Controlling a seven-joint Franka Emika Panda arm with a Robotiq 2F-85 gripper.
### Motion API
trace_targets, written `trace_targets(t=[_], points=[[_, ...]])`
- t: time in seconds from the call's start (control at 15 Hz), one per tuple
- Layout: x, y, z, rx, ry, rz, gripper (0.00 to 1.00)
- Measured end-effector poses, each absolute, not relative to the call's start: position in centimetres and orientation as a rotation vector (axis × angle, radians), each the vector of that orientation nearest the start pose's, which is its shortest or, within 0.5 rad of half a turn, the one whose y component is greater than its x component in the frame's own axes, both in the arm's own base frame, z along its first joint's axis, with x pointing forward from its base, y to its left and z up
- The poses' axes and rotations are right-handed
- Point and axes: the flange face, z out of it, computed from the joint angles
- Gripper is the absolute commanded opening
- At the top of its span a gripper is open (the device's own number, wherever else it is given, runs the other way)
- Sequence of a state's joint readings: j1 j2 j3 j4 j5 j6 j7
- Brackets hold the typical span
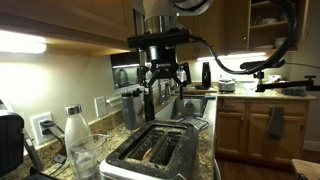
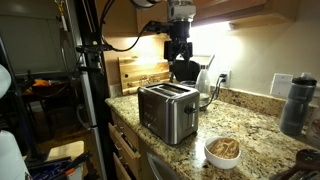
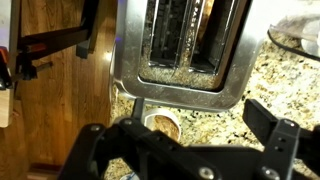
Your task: Place one slice of bread in each of the two slots on the toaster
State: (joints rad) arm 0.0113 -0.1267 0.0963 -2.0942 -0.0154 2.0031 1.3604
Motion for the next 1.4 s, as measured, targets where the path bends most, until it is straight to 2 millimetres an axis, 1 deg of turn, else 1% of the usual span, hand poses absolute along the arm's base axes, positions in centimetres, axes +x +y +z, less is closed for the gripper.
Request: trace_targets(t=[0.47,0.93,1.07,1.2,1.4], points=[[51.3,2.0,46.8,-2.488,2.018,-0.062,1.00],[50.5,-2.9,43.9,-2.387,2.210,-0.028,1.00],[50.4,-4.0,43.1,-2.368,2.240,-0.010,1.00],[50.6,-4.4,42.5,-2.361,2.249,-0.003,1.00],[50.6,-4.4,42.5,-2.361,2.248,-0.004,1.00]])
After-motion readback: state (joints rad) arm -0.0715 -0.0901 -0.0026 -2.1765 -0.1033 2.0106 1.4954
